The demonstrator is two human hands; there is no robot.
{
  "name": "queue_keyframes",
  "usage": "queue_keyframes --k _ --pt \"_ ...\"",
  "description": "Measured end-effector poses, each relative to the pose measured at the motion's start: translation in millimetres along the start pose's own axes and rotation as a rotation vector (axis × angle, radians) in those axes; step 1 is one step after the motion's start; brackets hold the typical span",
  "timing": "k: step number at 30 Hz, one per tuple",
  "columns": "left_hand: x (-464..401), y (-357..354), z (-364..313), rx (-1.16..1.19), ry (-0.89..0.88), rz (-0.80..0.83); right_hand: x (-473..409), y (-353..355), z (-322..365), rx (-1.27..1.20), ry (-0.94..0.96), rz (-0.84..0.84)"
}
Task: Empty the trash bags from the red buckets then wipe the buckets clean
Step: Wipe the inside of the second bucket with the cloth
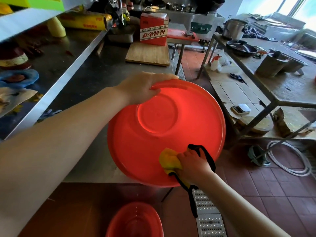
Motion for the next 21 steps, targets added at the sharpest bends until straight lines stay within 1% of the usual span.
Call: queue_keyframes --k 3,9,14,21 --pt "-1.4 -5.7 -5.1 0.014 -0.005 0.029 -22.9 -3.0 -1.2 0.017 0.004 0.032" --pt "-8.5 -10.1 -10.5 -0.007 -0.031 0.042 -71.3 -2.4 -5.1 0.054 -0.016 -0.010" --pt "-15.1 -11.8 -12.0 -0.024 -0.030 0.076 -113.7 -2.5 -11.7 0.092 -0.043 0.010" --pt "-20.2 -7.3 -3.6 -0.024 -0.009 0.059 -167.0 7.1 -17.2 0.123 -0.090 -0.032"
Point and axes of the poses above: each hand's wrist, its own x-axis away from the middle knuckle, its own y-axis out of the back of the hand, z = x × y, the point moved 9 cm from there along -x, towards the middle knuckle, and after that the axes turned 3 degrees about -y, right-handed, at the moved point
